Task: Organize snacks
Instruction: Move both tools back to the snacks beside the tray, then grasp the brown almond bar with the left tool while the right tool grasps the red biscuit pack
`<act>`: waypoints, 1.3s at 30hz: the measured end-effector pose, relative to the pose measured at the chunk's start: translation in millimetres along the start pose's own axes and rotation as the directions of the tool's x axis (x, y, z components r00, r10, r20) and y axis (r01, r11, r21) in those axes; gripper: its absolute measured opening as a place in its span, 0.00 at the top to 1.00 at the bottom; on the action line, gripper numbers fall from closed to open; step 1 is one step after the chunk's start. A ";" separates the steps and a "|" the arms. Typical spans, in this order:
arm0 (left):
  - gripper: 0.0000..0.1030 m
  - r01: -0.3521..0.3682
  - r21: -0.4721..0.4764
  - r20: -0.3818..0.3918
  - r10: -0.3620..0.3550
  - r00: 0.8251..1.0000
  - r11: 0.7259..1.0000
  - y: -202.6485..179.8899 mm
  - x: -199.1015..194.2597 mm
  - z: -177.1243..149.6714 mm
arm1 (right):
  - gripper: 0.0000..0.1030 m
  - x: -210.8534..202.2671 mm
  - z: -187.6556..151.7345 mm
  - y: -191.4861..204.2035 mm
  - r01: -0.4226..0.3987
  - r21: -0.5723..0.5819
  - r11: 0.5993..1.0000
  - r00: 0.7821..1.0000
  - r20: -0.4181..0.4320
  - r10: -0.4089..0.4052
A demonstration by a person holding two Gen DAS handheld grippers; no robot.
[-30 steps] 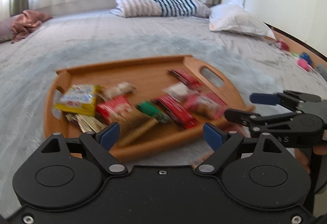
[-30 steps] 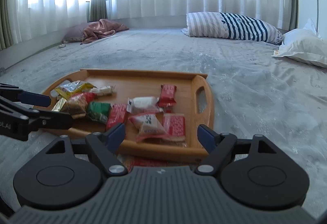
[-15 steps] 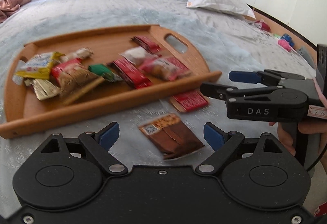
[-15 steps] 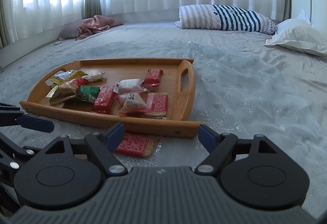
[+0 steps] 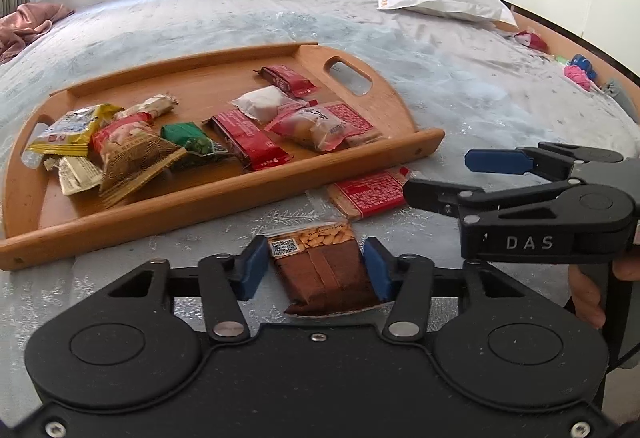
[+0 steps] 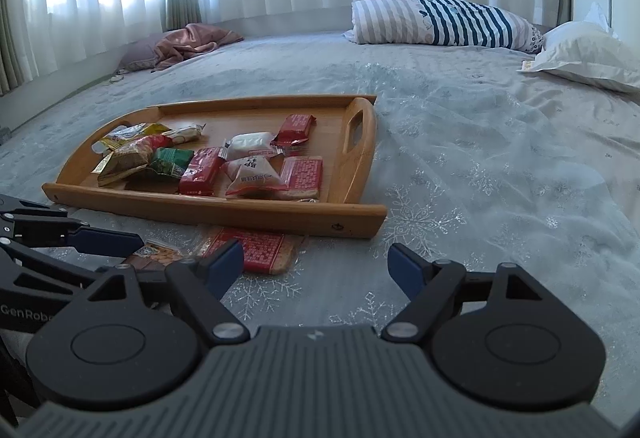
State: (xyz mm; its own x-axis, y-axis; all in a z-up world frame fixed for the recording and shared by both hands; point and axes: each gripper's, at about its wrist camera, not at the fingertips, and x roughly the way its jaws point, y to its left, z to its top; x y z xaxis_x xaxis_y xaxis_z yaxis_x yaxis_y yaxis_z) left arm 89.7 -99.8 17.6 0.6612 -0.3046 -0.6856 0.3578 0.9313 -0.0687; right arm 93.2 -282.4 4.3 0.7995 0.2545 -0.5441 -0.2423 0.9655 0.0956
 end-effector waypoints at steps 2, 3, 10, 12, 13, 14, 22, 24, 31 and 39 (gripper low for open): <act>0.53 0.000 0.000 0.001 0.000 1.000 1.000 3.2 -4.0 0.9 | 0.13 1.5 -0.9 2.2 -0.014 0.005 1.000 1.000 -0.004 0.014; 0.53 -0.003 0.000 0.003 0.003 1.000 1.000 5.3 -5.8 1.5 | 0.13 2.3 -1.6 3.9 -0.020 0.007 1.000 1.000 -0.005 0.020; 0.54 -0.064 -0.007 0.044 0.065 0.997 0.998 20.7 -20.0 3.5 | 0.12 12.0 -3.7 19.3 -0.040 0.036 0.999 0.999 -0.006 0.040; 0.53 -0.077 -0.014 0.050 0.078 0.996 0.997 25.9 -22.5 3.4 | 0.10 14.6 -3.6 23.6 -0.043 0.050 0.998 0.999 -0.005 0.044; 0.53 -0.083 -0.019 0.051 0.084 0.995 0.996 28.0 -23.3 3.4 | 0.09 15.7 -3.2 26.6 -0.042 0.052 0.998 0.999 -0.004 0.043; 0.53 -0.088 -0.024 0.052 0.089 0.995 0.996 30.1 -23.7 3.7 | 0.09 16.9 -2.8 29.7 -0.037 0.052 0.998 0.999 -0.002 0.037; 0.55 -0.109 -0.050 0.061 0.112 0.992 0.993 41.5 -26.4 3.2 | 0.06 29.6 -0.5 50.3 0.047 0.041 0.998 0.999 -0.009 -0.047; 0.55 -0.112 -0.056 0.059 0.115 0.992 0.992 43.2 -25.7 2.7 | 0.06 32.8 -0.7 53.8 0.068 0.034 0.997 0.998 -0.015 -0.067; 0.55 -0.112 -0.071 0.059 0.116 0.991 0.991 47.8 -25.0 0.7 | 0.10 34.0 -1.3 59.6 0.088 0.022 0.996 0.996 -0.020 -0.088; 0.56 -0.115 -0.077 0.059 0.120 0.991 0.990 49.4 -24.6 0.3 | 0.32 29.2 -5.7 74.8 0.136 -0.024 0.990 0.991 0.014 -0.136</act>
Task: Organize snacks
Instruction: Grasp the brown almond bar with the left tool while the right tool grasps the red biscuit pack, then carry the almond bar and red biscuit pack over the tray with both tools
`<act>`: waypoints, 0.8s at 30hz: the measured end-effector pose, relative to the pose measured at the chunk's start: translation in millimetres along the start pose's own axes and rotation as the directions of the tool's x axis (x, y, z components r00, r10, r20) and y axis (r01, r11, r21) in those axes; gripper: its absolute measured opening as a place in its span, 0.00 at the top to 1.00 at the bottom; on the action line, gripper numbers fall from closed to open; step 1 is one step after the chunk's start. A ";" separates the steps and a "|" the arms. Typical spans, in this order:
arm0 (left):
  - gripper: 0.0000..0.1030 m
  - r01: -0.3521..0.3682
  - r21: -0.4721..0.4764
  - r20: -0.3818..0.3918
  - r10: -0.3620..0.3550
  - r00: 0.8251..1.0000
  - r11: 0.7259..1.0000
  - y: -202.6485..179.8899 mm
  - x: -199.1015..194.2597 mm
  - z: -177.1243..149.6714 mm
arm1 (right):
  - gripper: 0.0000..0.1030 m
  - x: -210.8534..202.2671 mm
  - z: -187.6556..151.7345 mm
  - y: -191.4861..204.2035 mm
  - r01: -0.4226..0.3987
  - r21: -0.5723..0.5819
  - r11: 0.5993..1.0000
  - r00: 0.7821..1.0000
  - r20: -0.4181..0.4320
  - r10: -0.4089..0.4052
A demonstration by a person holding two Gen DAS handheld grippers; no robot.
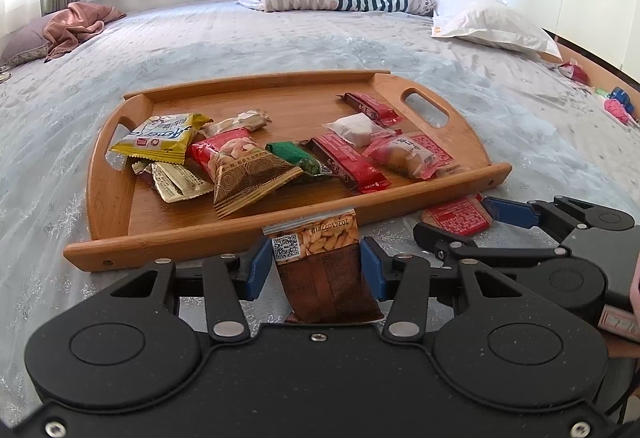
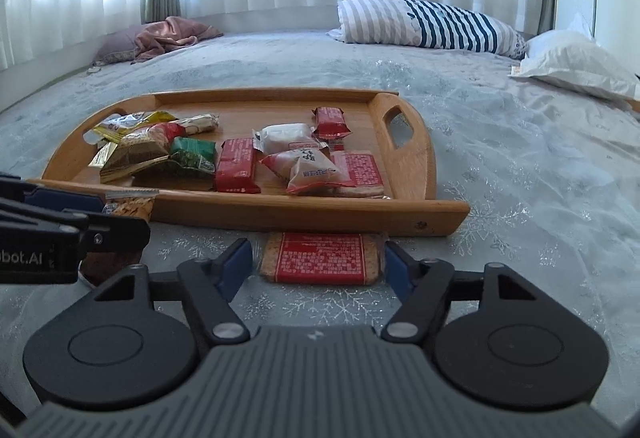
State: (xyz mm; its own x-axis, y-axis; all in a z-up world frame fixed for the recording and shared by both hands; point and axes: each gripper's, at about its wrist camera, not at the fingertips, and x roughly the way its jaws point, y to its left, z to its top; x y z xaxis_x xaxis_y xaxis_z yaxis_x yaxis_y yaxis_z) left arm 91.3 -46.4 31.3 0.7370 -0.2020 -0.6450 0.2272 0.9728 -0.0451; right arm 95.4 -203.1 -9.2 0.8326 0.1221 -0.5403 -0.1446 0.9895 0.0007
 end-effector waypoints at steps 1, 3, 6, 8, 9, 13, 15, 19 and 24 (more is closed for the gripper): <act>0.56 0.000 -0.002 0.000 0.000 1.000 1.000 0.7 0.1 0.0 | 0.33 -1.1 -0.1 1.1 -0.001 0.000 1.000 1.000 0.004 0.001; 0.56 0.001 -0.005 0.001 -0.001 1.000 1.000 2.1 0.1 0.2 | 0.34 -3.5 0.0 1.2 -0.011 0.016 1.000 1.000 0.008 0.011; 0.56 -0.001 -0.007 0.003 0.001 1.000 1.000 3.5 -1.0 0.7 | 0.35 -6.5 0.9 2.9 -0.007 0.019 1.000 1.000 0.015 0.007; 0.56 0.000 -0.011 0.009 0.000 1.000 1.000 4.4 -3.1 1.6 | 0.35 -9.6 1.3 4.2 -0.009 0.012 1.000 1.000 0.019 0.009; 0.57 0.003 -0.016 0.014 -0.003 1.000 1.000 5.2 -4.9 2.1 | 0.35 -11.8 1.6 4.6 -0.010 0.009 1.000 1.000 0.022 0.010; 0.88 0.022 -0.039 0.039 -0.020 0.999 0.999 8.4 -13.4 6.8 | 0.35 -20.3 5.3 6.5 -0.011 -0.002 1.000 0.999 0.042 0.011; 0.85 0.023 -0.049 0.053 -0.021 0.998 0.999 10.3 -16.4 11.0 | 0.35 -24.2 8.9 6.7 -0.013 -0.002 1.000 0.998 0.055 0.013; 0.85 0.006 -0.044 0.067 -0.003 0.998 0.999 11.5 -16.6 17.8 | 0.35 -28.3 17.4 5.7 -0.012 0.001 1.000 0.997 0.081 0.012; 0.81 0.025 -0.064 0.047 -0.022 0.999 0.998 14.3 -17.0 13.1 | 0.35 -27.5 18.2 4.7 -0.003 0.010 1.000 0.996 0.084 0.003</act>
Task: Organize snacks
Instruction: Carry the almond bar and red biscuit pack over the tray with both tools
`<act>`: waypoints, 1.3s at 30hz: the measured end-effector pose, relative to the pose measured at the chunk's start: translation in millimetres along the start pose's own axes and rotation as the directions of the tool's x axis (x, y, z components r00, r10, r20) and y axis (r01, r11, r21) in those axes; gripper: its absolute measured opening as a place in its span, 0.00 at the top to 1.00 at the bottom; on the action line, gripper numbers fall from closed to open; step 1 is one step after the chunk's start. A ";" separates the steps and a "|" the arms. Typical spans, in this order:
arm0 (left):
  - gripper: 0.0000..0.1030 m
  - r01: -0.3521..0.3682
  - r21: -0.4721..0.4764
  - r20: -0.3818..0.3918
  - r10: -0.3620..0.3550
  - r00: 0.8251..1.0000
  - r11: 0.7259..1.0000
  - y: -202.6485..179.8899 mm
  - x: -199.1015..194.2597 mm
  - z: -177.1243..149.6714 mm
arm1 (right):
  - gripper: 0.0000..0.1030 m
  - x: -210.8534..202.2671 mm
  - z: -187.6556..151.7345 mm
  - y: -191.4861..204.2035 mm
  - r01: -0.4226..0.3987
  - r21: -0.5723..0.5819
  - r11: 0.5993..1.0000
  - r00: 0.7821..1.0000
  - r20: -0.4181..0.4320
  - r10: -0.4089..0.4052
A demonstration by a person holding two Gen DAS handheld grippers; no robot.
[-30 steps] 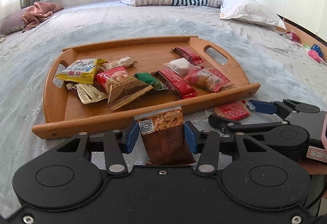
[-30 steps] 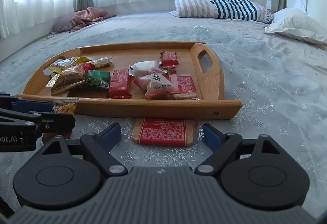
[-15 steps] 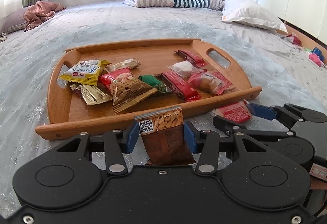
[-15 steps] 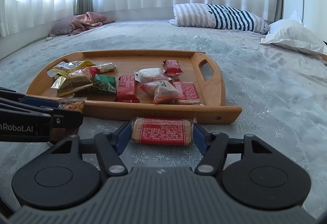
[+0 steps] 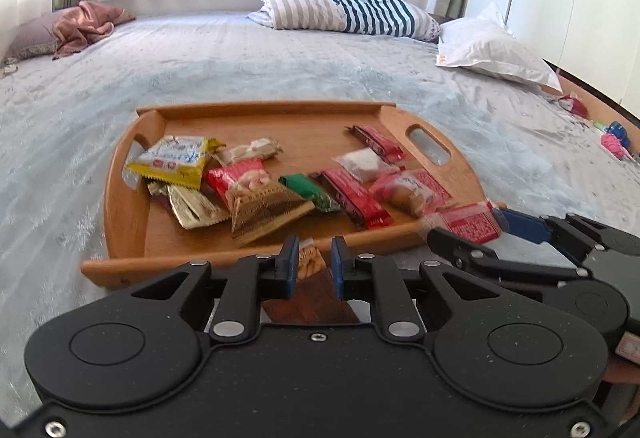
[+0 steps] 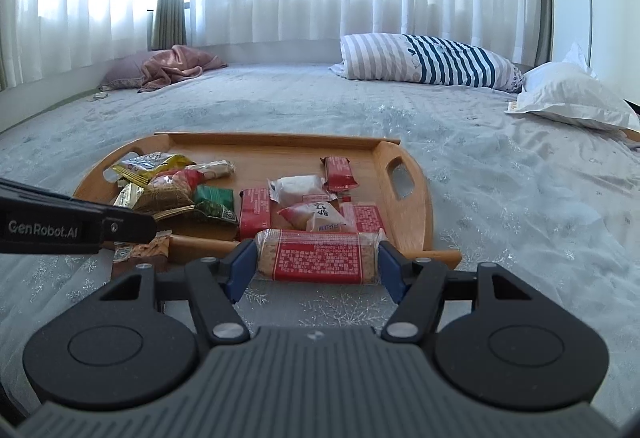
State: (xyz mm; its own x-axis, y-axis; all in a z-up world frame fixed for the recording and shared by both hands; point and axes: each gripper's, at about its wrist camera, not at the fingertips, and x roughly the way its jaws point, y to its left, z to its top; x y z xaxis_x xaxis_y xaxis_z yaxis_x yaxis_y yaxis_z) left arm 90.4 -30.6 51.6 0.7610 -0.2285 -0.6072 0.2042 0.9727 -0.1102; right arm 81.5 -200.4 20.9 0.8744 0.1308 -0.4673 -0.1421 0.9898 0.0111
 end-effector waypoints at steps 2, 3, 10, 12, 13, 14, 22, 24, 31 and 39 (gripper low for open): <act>0.62 0.007 -0.005 -0.002 -0.007 1.000 1.000 2.2 -0.6 -5.9 | 0.35 1.2 -2.3 -1.3 0.002 0.004 1.000 1.000 -0.009 -0.002; 0.50 0.005 -0.012 0.000 -0.005 1.000 1.000 3.4 -0.8 -8.9 | 0.35 1.4 -3.7 -1.8 0.003 0.003 1.000 1.000 -0.015 -0.003; 0.18 -0.015 -0.053 0.004 0.016 1.000 0.998 6.8 5.6 -25.4 | 0.35 2.0 -10.8 -5.1 0.004 0.016 1.000 1.000 -0.030 -0.004; 0.16 -0.050 -0.081 0.005 0.051 0.999 0.995 7.0 10.3 -27.8 | 0.35 2.1 -11.8 -5.3 0.004 0.020 1.000 1.000 -0.029 -0.004; 0.16 -0.057 -0.092 -0.001 0.057 0.998 0.994 7.0 13.1 -28.4 | 0.35 1.9 -12.3 -5.0 0.005 0.019 1.000 1.000 -0.028 -0.004; 0.16 -0.060 -0.105 -0.009 0.060 0.998 0.993 7.8 16.7 -28.7 | 0.35 1.7 -12.7 -4.8 0.004 0.018 1.000 1.000 -0.029 -0.004; 0.57 -0.093 -0.084 -0.050 0.089 0.995 0.992 3.1 30.0 -29.1 | 0.35 2.9 -15.6 -5.3 -0.001 0.027 1.000 0.999 -0.037 0.002; 0.61 -0.074 -0.081 -0.056 0.070 0.996 0.994 2.8 29.7 -27.2 | 0.35 3.3 -15.8 -5.2 -0.002 0.030 1.000 0.999 -0.037 0.003; 0.62 -0.056 -0.039 -0.028 0.055 0.998 0.998 2.5 15.7 -16.2 | 0.35 -0.1 -10.9 -4.8 -0.012 0.042 0.999 1.000 -0.012 0.012; 0.62 -0.053 -0.015 0.036 0.054 0.998 0.998 10.0 -1.8 7.3 | 0.35 2.3 4.9 -3.3 -0.034 0.049 0.998 0.999 0.014 0.033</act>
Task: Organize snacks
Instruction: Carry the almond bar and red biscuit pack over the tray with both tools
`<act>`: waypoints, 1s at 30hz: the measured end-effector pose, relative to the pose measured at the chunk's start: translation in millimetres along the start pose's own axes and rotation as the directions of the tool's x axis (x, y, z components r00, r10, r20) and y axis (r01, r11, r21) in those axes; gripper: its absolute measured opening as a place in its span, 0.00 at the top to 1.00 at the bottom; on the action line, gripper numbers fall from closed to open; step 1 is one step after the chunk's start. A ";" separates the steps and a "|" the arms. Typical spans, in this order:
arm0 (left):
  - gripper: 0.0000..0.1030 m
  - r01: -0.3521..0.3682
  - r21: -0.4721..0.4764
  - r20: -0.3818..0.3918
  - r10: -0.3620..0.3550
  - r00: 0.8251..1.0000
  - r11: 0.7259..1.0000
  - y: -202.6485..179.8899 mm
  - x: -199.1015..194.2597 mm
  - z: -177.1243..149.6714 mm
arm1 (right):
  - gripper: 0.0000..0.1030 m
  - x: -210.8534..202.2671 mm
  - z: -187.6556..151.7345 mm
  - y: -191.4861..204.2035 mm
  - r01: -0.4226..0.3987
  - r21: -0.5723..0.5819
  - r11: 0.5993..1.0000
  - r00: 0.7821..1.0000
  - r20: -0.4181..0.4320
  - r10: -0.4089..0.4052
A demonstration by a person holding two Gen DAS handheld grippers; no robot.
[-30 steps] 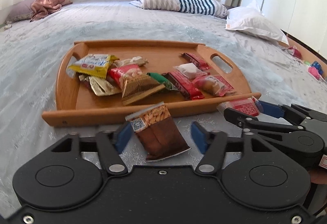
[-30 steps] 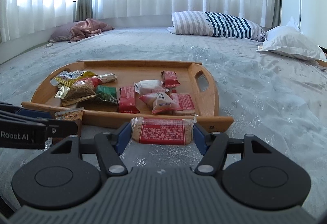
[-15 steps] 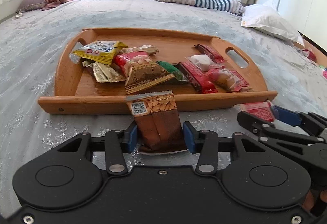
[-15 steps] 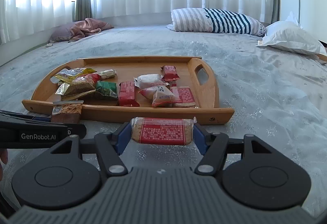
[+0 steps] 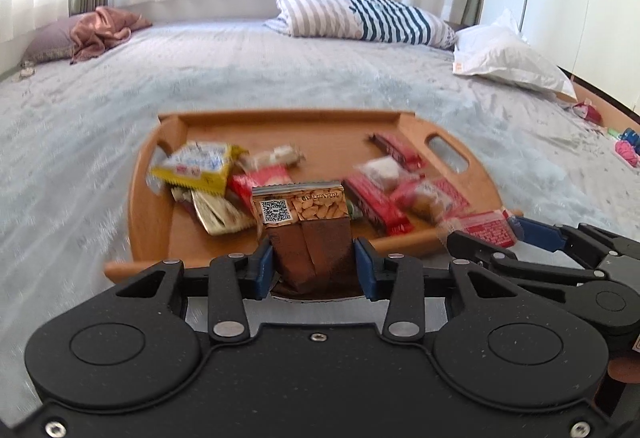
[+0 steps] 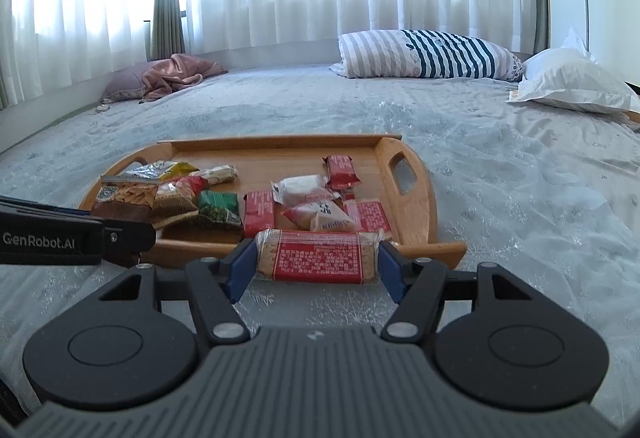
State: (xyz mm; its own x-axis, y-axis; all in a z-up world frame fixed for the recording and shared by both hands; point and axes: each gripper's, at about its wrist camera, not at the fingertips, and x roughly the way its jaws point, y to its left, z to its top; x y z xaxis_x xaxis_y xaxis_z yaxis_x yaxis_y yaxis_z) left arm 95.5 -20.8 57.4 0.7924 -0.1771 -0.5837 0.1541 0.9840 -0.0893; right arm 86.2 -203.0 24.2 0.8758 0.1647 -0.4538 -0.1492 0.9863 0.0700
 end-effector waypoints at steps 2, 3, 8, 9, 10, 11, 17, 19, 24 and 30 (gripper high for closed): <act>0.62 -0.001 -0.008 0.011 0.001 1.000 1.000 4.9 -0.7 8.8 | 0.35 2.4 5.4 0.6 -0.011 0.004 1.000 1.000 0.006 0.011; 0.62 0.000 -0.014 0.015 0.000 1.000 1.000 7.9 -0.5 13.5 | 0.35 4.1 8.2 0.5 -0.015 0.007 1.000 1.000 0.009 0.015; 0.62 -0.003 -0.025 0.033 0.004 0.999 1.000 21.6 1.8 37.7 | 0.35 14.6 25.5 1.2 -0.031 0.018 0.999 0.999 0.022 0.031; 0.62 -0.006 -0.021 0.039 0.007 0.999 1.000 24.4 3.2 42.8 | 0.35 17.6 29.3 0.4 -0.035 0.022 0.999 0.999 0.025 0.034; 0.62 -0.007 -0.018 0.042 0.008 0.999 1.000 26.5 4.7 47.2 | 0.35 20.6 33.0 -0.2 -0.037 0.027 0.999 0.999 0.028 0.036; 0.62 -0.005 -0.018 0.040 0.006 0.999 1.000 28.7 6.9 51.9 | 0.35 24.1 37.1 -0.5 -0.040 0.029 0.999 0.999 0.030 0.039; 0.62 0.029 -0.054 0.004 -0.029 1.000 0.998 42.7 26.0 74.6 | 0.35 49.5 60.9 -4.3 -0.105 0.077 0.992 0.994 0.032 0.102; 0.62 0.033 -0.055 -0.010 -0.034 0.999 0.998 45.4 34.6 79.3 | 0.35 59.9 67.7 -7.3 -0.126 0.115 0.985 0.992 0.023 0.125; 0.62 0.021 -0.070 -0.032 -0.023 0.999 0.997 51.7 57.7 89.8 | 0.35 84.8 78.6 -11.8 -0.134 0.142 0.981 0.991 0.023 0.132; 0.62 -0.018 -0.068 -0.059 0.014 0.998 0.998 58.1 90.4 99.7 | 0.35 115.9 79.9 -15.0 -0.151 0.162 0.975 0.988 -0.001 0.153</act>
State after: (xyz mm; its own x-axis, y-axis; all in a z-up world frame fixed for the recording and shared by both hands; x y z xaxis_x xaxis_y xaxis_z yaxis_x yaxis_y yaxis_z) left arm 234.9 18.5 79.8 0.7584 -0.1621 -0.6313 0.0993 0.9860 -0.1338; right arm 226.7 -198.2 41.5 0.8422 0.3139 -0.4384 -0.2033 0.9379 0.2811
